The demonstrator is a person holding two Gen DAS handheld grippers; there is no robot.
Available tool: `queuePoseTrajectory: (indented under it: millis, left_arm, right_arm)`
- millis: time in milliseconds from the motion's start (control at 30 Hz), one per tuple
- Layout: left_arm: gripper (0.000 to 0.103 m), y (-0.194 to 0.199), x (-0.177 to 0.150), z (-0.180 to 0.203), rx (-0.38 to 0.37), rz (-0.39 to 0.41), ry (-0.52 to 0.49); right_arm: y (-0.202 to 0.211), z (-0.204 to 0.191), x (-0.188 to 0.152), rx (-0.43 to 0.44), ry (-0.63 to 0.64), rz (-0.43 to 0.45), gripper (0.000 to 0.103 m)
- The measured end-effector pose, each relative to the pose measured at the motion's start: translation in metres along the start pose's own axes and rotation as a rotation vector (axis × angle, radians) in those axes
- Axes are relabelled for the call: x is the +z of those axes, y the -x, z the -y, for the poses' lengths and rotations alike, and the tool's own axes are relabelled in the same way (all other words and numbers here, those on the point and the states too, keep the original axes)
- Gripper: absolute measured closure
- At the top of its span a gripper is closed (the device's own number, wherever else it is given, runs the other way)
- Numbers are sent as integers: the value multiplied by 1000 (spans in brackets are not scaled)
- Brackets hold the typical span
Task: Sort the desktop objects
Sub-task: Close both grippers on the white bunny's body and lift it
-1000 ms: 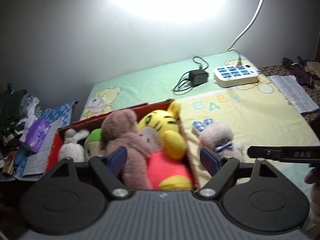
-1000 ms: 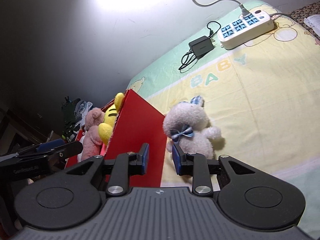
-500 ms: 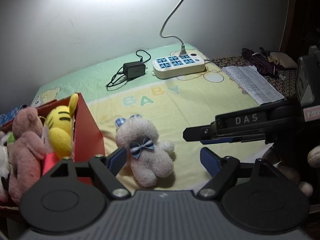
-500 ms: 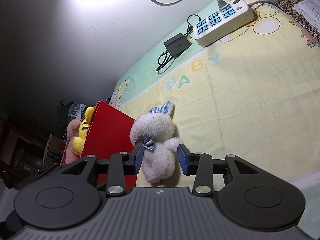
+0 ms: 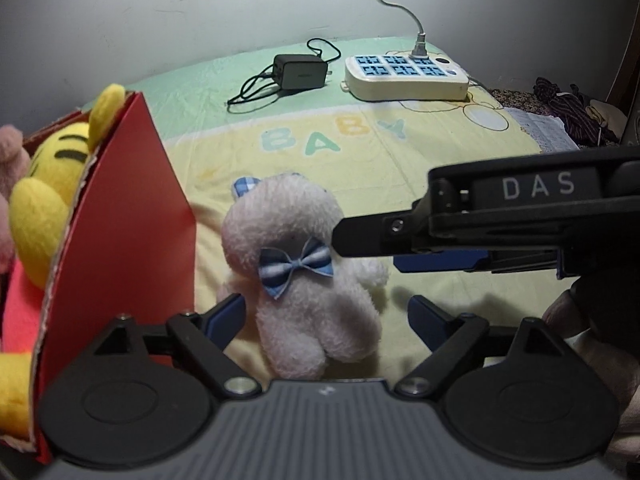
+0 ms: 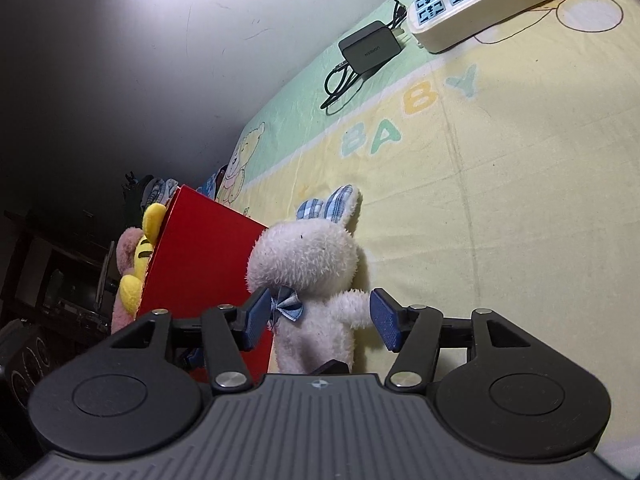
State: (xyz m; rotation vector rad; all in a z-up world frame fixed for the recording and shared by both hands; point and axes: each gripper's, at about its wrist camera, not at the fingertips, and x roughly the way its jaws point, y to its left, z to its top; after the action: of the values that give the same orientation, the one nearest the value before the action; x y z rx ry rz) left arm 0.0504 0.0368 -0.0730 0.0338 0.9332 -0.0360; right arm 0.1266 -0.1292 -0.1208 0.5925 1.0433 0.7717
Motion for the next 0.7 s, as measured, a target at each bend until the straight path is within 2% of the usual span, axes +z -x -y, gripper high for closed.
queuePoseTrajectory:
  millis: [200,333,500,700]
  left_arm:
    - [23,-23,5,-13,-40,-61,46]
    - [28,-30,6,-12,-23,-69,32]
    - [29,-33,8,-11,-24,-78,15]
    - [29,-27,5,3,-82,-86,-11]
  right_arm:
    - [-23,3,4,8,17,-54,43]
    - [-34,4,4,53,6,-77,44]
    - [-36,8,3,112,-29,-102,57]
    - [-14,10,-3,87,-15,-91,61]
